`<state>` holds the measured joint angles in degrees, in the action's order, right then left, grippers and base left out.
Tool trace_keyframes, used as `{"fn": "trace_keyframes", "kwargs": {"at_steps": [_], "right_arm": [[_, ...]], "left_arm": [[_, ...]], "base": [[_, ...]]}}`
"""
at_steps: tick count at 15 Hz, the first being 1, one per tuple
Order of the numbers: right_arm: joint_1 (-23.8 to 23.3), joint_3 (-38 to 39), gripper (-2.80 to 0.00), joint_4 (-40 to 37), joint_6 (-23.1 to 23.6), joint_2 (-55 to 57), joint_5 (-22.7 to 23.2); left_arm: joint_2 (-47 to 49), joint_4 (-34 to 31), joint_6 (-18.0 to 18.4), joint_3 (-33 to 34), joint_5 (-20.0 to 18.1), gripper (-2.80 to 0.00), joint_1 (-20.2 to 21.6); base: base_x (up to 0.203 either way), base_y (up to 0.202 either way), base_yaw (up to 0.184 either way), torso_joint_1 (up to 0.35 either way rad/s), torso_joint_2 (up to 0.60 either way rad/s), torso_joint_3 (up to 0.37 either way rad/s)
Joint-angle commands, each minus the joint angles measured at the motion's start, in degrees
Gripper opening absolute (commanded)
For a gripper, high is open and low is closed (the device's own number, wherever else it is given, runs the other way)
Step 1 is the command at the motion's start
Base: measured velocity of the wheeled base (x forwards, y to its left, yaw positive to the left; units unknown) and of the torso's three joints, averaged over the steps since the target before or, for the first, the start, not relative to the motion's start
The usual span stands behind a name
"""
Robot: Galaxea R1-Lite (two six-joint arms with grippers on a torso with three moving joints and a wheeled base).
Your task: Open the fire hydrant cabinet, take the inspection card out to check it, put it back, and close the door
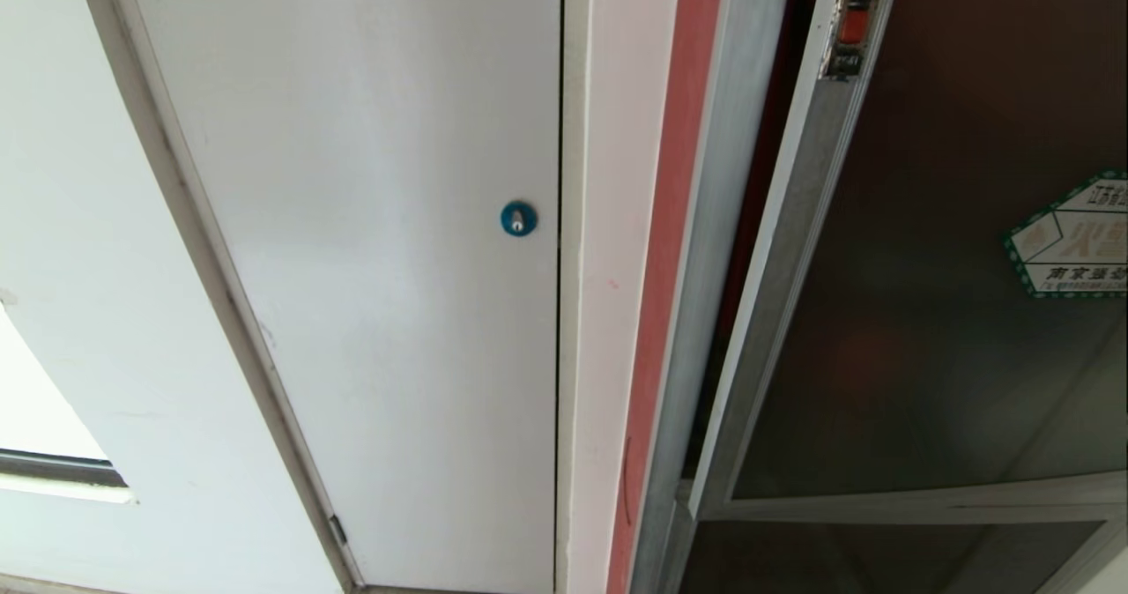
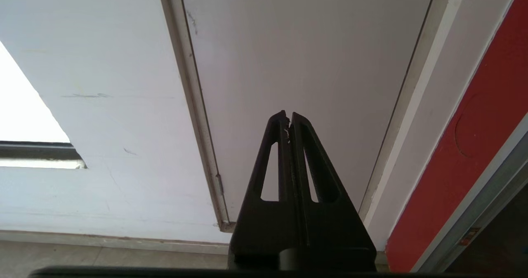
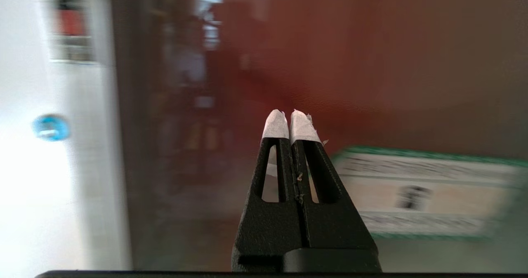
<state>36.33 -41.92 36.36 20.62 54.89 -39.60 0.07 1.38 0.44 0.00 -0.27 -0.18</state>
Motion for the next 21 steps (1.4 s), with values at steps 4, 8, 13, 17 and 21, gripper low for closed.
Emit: {"fn": "trace_keyframes", "kwargs": {"at_steps": [4,8,13,17,21], "right_arm": [[-16.4,-4.0,-2.8,-9.5,0.1,-9.9,-0.8],[-31.3,-5.9,-2.8,-19.4,0.1,-17.9,-0.8],[-42.2,-4.5,-2.8,-30.0,-0.3,-30.2,4.9],[-39.6,0.9,-2.8,-33.7,-2.7,-36.2,13.2],[-33.7,5.2,-2.8,-39.7,-5.1,-41.0,12.7]], "left_arm": [[0.0,0.0,0.0,0.7,0.0,-2.8,0.0],[0.0,0.0,0.0,0.7,0.0,-2.8,0.0],[0.0,0.0,0.0,0.7,0.0,-2.8,0.0],[0.0,0.0,0.0,0.7,0.0,-2.8,0.0],[0.0,0.0,0.1,0.7,0.0,-2.8,0.0]], "base": [[0.0,0.0,0.0,0.0,0.0,0.0],[0.0,0.0,0.0,0.0,0.0,0.0],[0.0,0.0,0.0,0.0,0.0,0.0],[0.0,0.0,0.0,0.0,0.0,0.0],[0.0,0.0,0.0,0.0,0.0,0.0]]}}
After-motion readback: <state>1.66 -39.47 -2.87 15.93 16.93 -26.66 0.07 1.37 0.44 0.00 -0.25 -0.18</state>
